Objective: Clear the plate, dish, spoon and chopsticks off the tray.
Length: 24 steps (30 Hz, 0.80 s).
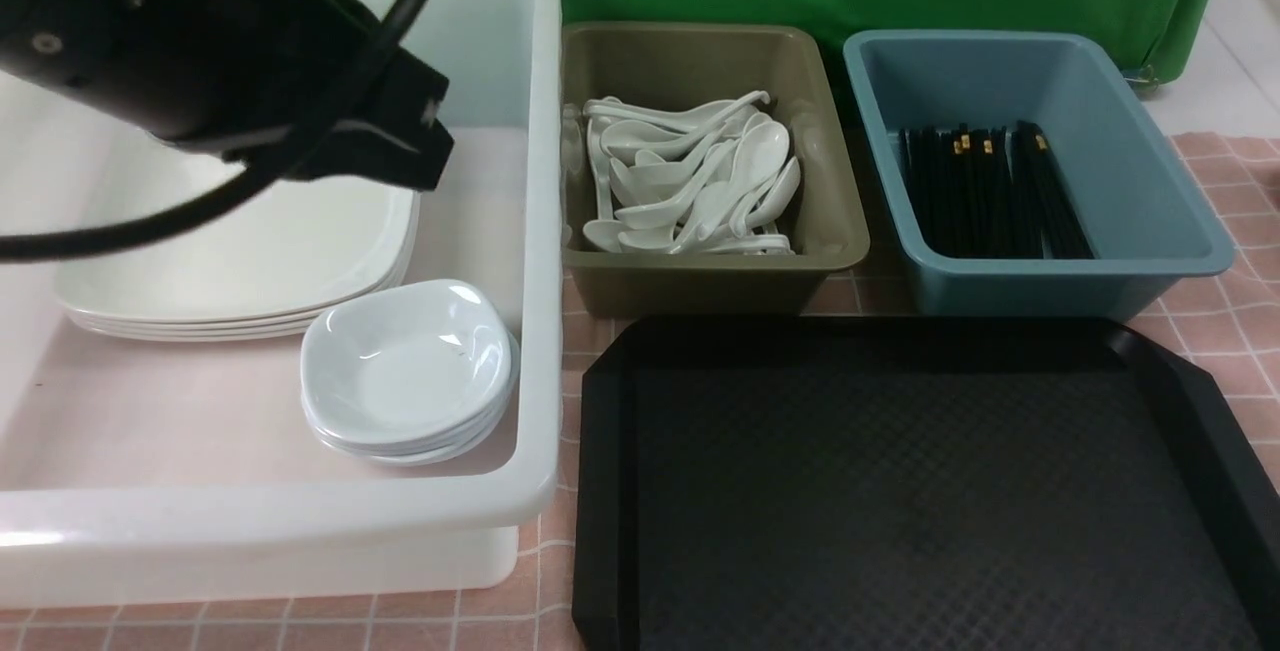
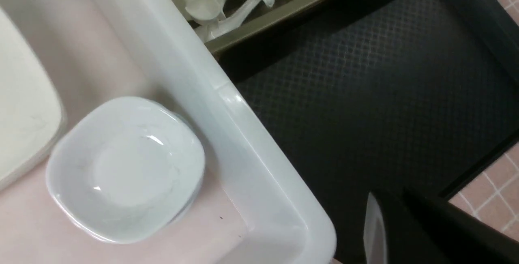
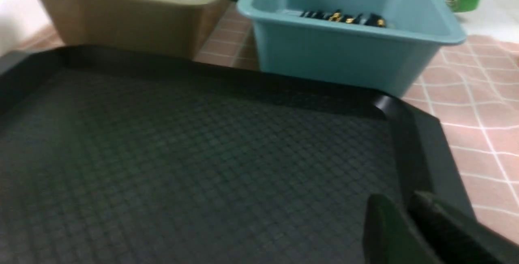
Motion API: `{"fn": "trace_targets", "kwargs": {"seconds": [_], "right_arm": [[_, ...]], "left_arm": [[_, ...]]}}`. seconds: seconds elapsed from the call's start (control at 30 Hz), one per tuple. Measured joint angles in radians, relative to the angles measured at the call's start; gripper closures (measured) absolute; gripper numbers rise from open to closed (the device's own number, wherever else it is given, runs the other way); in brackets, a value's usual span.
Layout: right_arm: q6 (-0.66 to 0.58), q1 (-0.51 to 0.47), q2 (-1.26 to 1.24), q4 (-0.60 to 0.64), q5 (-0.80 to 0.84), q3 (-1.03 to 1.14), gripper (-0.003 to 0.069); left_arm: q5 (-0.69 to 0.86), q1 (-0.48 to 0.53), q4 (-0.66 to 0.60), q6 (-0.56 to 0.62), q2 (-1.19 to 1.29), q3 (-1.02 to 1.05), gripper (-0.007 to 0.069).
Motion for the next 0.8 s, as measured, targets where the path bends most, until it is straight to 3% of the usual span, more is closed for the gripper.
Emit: {"fn": "trace_targets", "kwargs": {"seconds": [0.13, 0.5, 0.63, 0.73, 0.8], "right_arm": [[0.0, -0.006, -0.001, -0.003, 0.028, -0.004, 0.0519], [0.0, -0.009, -0.001, -0.005, 0.036, -0.006, 0.0494], [0.0, -0.009, -0.001, -0.006, 0.036, -0.006, 0.0484], [0.0, -0.009, -0.001, -0.006, 0.036, -0.006, 0.0474], [0.0, -0.009, -0.001, -0.006, 0.036, -0.006, 0.0472]], "left_arm": [[0.03, 0.0, -0.06, 0.039, -0.018, 0.001, 0.0605], [0.032, 0.0, 0.014, 0.046, -0.194, 0.083, 0.0605], [-0.118, 0.0, 0.0, 0.032, -0.324, 0.249, 0.0605], [-0.44, 0.0, -0.043, 0.028, -0.49, 0.511, 0.0605], [-0.546, 0.0, -0.058, 0.028, -0.537, 0.591, 0.0605]]}}
